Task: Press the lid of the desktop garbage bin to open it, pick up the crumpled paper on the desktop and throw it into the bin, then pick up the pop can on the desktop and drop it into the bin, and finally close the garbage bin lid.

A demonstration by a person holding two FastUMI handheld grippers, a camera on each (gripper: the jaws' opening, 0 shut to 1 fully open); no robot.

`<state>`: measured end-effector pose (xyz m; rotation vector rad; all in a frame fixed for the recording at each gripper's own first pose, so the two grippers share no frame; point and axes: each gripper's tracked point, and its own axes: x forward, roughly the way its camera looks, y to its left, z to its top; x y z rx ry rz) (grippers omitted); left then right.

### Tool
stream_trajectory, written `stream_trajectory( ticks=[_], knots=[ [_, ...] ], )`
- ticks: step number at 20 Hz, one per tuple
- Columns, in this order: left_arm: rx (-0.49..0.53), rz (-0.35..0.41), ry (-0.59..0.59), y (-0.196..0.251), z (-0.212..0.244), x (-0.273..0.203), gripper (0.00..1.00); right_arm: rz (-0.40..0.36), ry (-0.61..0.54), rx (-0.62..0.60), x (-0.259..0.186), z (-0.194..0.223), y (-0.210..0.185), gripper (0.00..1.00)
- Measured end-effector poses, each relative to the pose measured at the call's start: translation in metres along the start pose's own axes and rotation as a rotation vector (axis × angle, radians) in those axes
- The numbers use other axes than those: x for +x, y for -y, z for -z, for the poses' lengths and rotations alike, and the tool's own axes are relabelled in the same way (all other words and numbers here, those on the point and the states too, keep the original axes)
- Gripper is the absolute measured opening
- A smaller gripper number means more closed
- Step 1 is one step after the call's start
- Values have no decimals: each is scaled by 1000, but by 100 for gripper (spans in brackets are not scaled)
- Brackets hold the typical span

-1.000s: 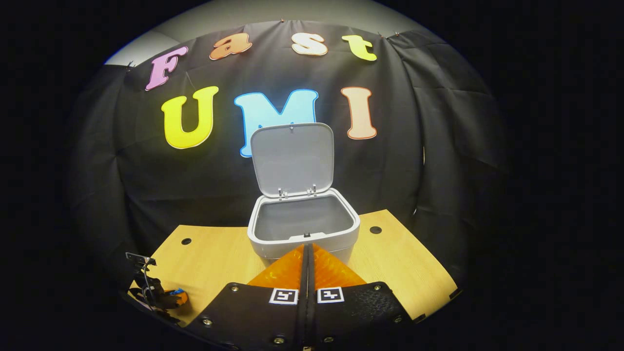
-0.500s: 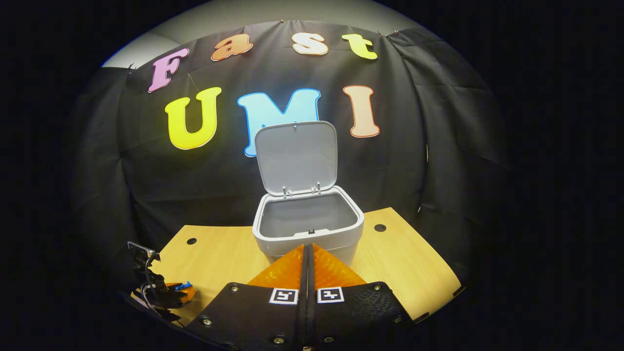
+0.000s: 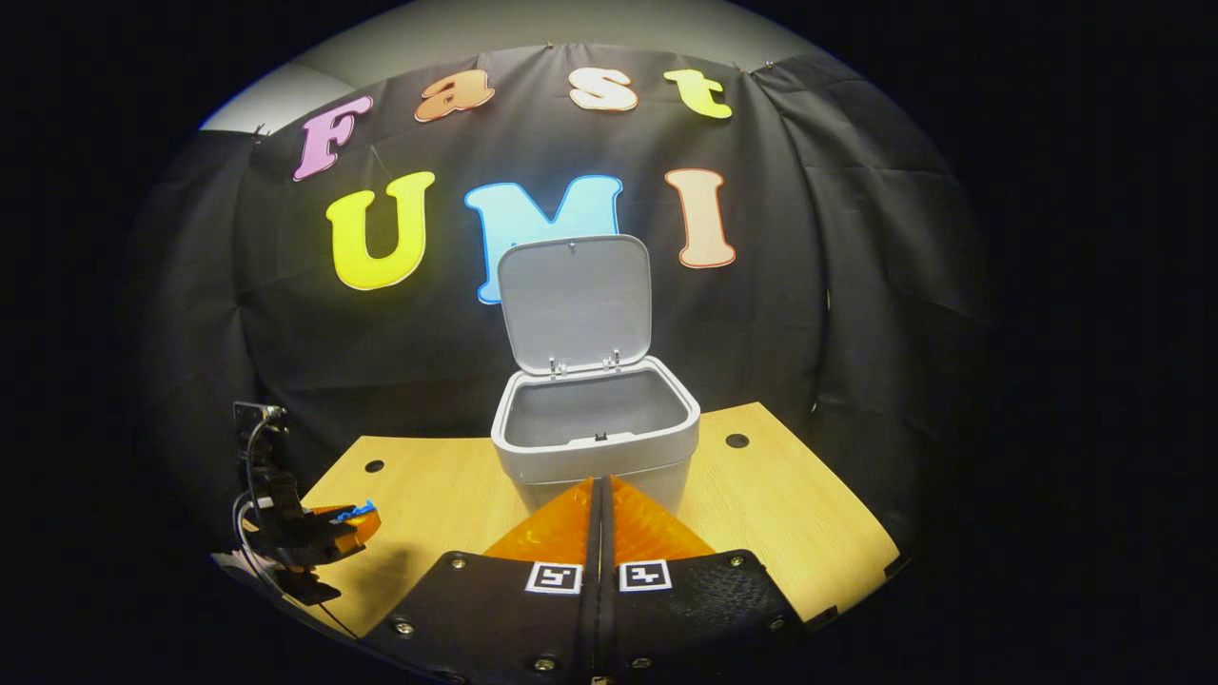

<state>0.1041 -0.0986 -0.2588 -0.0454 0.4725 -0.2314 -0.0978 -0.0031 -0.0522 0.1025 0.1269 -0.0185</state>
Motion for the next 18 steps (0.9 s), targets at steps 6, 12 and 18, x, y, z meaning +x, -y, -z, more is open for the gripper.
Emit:
stream_trajectory(
  ticks=[6,12,18],
  knots=[
    [25,72,107,48,-75,3,50,-7,21,46,-5,-1,5,0],
    [75,169,178,113,-124,3,50,20,43,92,-13,-1,24,0],
    [103,253,236,178,-166,0,50,61,52,134,-23,4,44,0]
  ],
)
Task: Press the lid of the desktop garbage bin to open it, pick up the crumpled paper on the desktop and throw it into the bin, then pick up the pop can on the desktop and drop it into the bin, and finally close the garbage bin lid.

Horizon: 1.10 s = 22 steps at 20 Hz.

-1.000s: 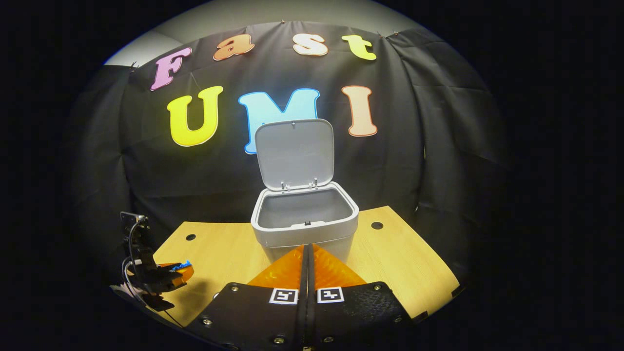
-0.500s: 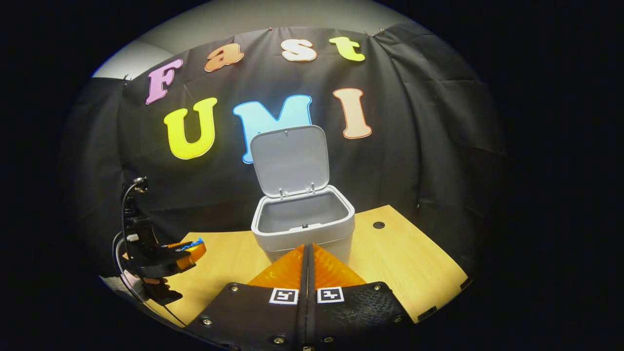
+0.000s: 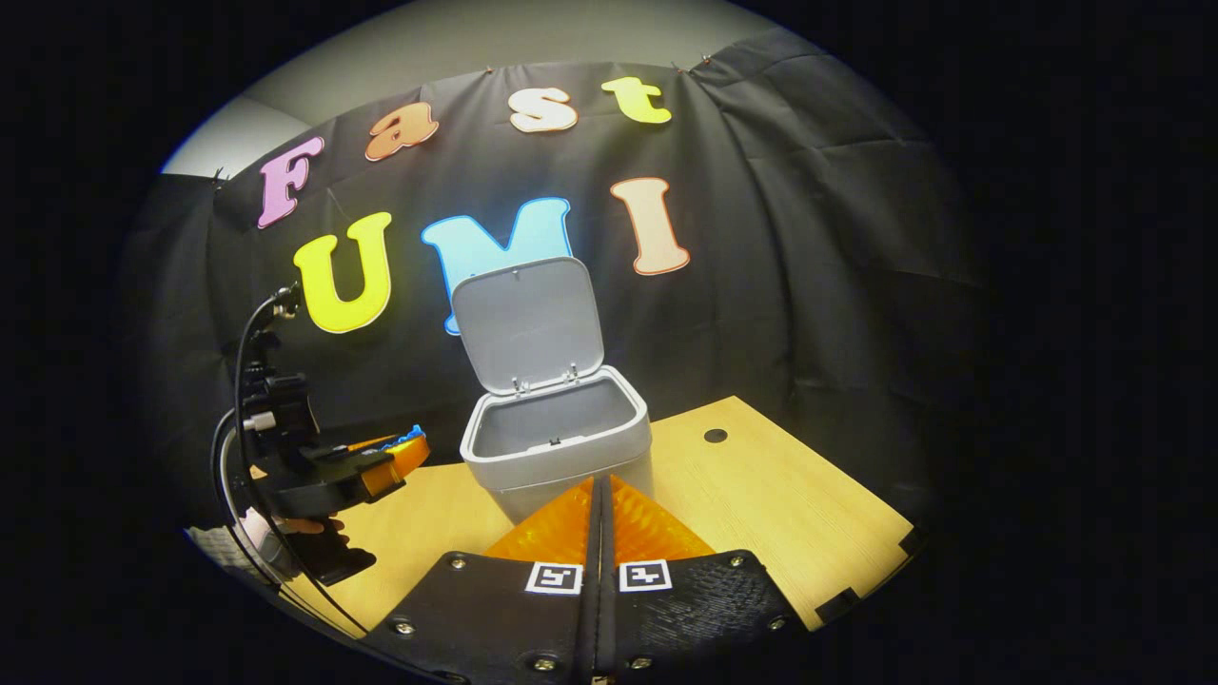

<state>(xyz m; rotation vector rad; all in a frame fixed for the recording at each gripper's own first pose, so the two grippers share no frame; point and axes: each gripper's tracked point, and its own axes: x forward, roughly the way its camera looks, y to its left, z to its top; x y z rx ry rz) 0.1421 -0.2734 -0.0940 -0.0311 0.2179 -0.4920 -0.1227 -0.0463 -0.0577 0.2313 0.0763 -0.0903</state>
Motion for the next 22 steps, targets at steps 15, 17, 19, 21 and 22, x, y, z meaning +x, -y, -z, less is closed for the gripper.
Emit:
stream_trajectory(
  ticks=[15,17,19,21,22],
  knots=[
    [68,142,75,86,-52,39,58,98,8,84,-18,10,38,0],
    [74,147,77,91,-54,45,57,110,1,94,-17,12,40,0],
    [73,164,80,99,-55,50,57,119,1,102,-19,12,42,0],
    [75,170,79,103,-55,53,56,127,0,107,-19,13,45,0],
    [74,176,77,105,-54,55,56,131,-1,110,-19,16,46,0]
  ],
)
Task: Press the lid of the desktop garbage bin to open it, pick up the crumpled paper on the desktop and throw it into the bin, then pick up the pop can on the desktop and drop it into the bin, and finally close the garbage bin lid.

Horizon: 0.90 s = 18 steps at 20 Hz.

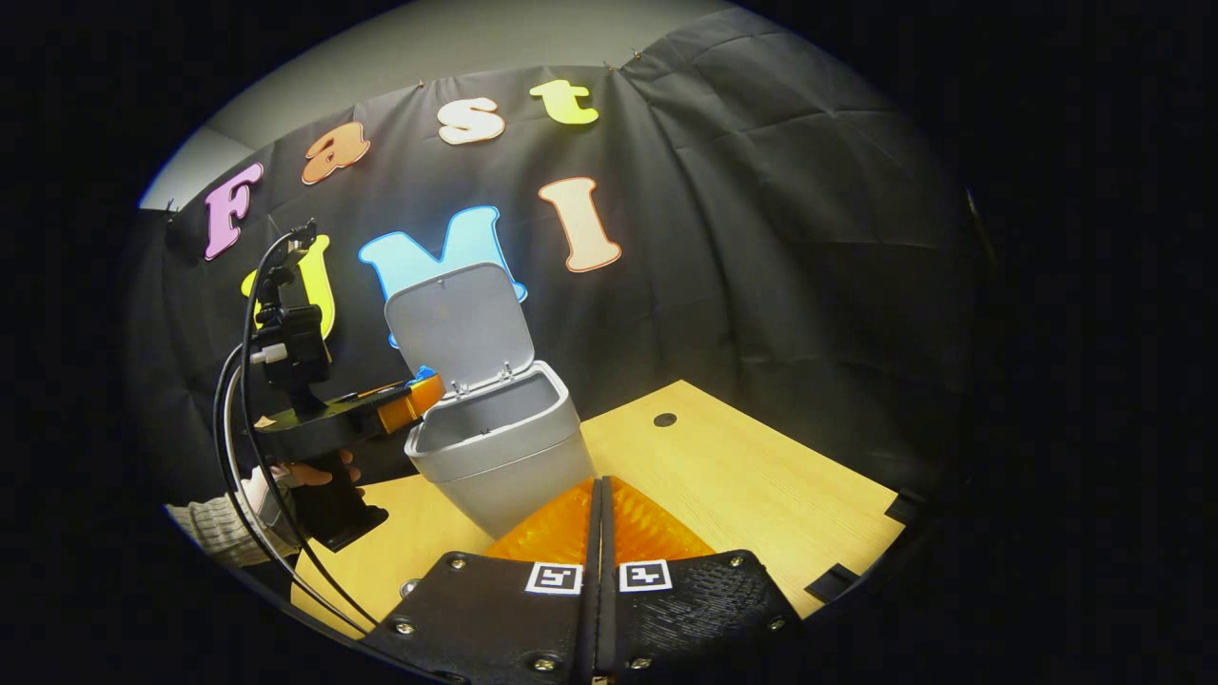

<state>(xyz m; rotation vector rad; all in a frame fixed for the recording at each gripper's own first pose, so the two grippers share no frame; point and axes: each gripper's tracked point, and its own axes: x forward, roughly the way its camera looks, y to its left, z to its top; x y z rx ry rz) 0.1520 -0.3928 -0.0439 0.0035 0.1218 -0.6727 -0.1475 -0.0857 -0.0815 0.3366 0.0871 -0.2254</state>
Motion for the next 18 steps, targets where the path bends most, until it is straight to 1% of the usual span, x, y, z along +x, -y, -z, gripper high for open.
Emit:
stream_trajectory(
  ticks=[1,2,5,7,8,9,10,12,13,14,15,17,18],
  knots=[
    [-4,7,-1,3,1,2,77,3,1,4,0,0,0,0],
    [-4,7,-2,3,1,2,78,6,1,9,0,1,0,0],
    [-2,4,-1,3,1,1,93,7,-1,20,0,5,1,0],
    [3,-3,0,-1,1,3,86,3,-7,18,-2,8,2,0],
    [2,-7,1,-3,0,2,77,0,-9,16,-2,9,1,0],
    [-2,-12,2,-5,0,1,86,-4,-10,13,-2,10,0,0],
    [-8,-17,2,-8,0,-1,77,-7,-12,9,-1,11,-1,0],
    [-19,-30,3,-14,1,-6,77,-17,-16,5,1,11,-4,0],
    [-21,-36,5,-18,0,-9,86,-20,-19,4,4,11,-6,0],
    [-22,-44,7,-23,-1,-11,86,-25,-22,3,5,11,-9,0],
    [-21,-54,8,-29,-2,-13,77,-33,-24,3,6,11,-12,0],
    [-23,-75,13,-43,-4,-19,77,-50,-31,-1,9,12,-20,0],
    [-26,-86,15,-48,-3,-24,86,-61,-36,-4,11,13,-24,0]
  ],
)
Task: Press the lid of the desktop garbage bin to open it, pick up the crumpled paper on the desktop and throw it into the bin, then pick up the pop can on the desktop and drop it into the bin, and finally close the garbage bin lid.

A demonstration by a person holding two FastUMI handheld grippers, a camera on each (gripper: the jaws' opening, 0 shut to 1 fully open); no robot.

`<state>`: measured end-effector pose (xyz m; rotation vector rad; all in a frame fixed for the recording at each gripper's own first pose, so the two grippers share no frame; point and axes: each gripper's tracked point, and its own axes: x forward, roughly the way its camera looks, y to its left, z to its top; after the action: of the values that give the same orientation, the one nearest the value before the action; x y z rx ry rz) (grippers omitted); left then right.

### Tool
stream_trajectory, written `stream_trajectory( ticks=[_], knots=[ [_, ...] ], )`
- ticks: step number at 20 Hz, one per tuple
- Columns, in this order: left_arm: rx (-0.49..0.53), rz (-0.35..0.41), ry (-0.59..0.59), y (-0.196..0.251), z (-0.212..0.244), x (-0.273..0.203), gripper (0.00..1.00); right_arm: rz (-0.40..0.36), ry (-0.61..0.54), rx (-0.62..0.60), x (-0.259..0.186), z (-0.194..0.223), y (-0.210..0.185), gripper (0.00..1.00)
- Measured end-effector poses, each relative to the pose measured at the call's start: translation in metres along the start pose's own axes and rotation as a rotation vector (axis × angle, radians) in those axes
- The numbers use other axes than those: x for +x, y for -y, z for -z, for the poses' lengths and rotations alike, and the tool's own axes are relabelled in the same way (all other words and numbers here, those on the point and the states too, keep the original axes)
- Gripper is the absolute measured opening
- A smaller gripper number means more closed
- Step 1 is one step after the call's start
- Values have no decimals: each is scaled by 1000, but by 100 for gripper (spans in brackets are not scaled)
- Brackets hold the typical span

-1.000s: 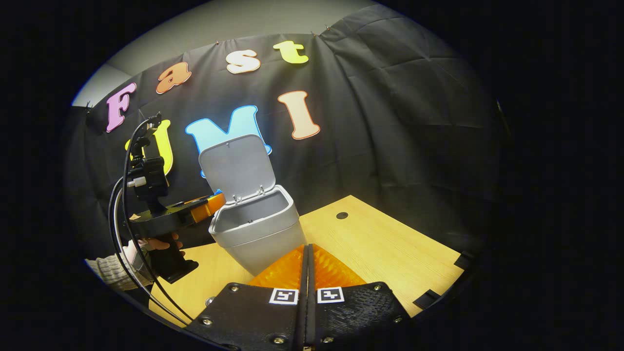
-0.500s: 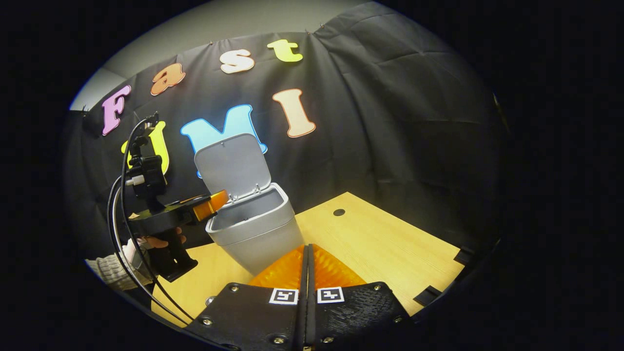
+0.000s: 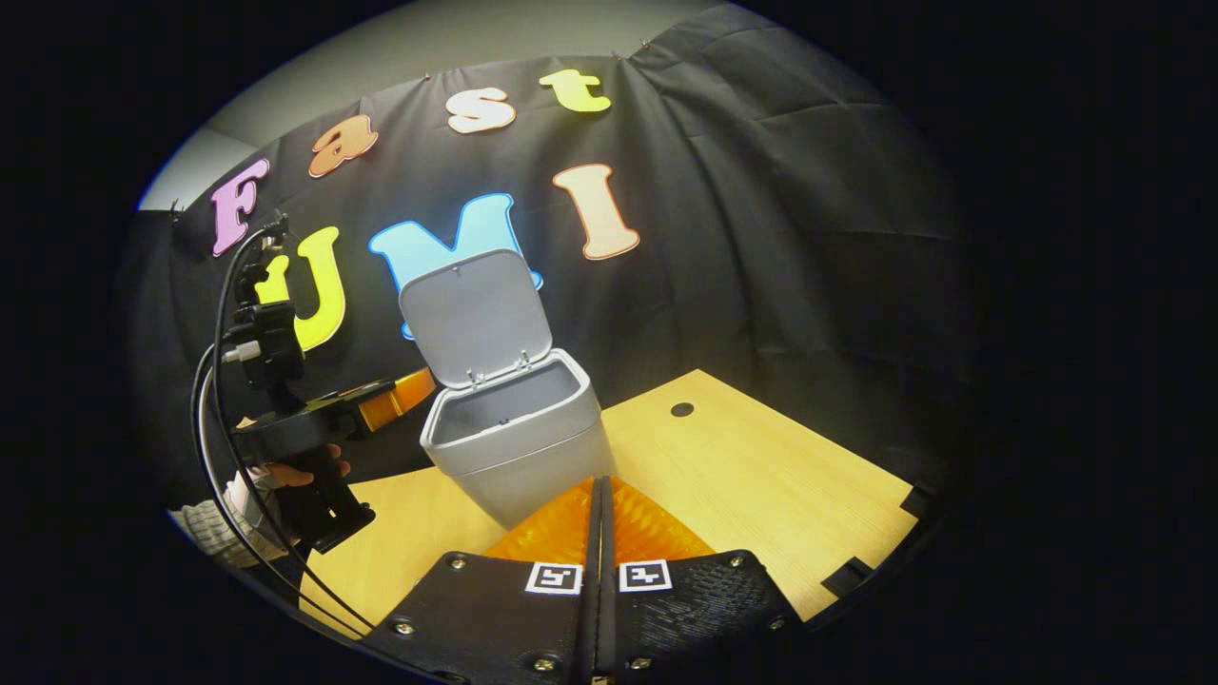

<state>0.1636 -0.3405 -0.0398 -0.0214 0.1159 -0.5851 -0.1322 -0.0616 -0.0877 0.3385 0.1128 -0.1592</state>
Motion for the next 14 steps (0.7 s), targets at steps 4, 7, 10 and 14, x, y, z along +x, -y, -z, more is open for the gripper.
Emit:
stream_trajectory(
  ticks=[4,7,10,14],
  knots=[
    [-16,-47,5,-26,4,-25,90,-45,-33,9,8,10,-19,0],
    [-14,-90,0,-51,12,-46,83,-69,-79,11,18,26,-32,0],
    [-22,-143,-6,-77,20,-68,78,-123,-99,14,22,32,-54,2],
    [-31,-211,-7,-108,26,-106,78,-191,-131,-25,28,46,-84,5]
  ],
)
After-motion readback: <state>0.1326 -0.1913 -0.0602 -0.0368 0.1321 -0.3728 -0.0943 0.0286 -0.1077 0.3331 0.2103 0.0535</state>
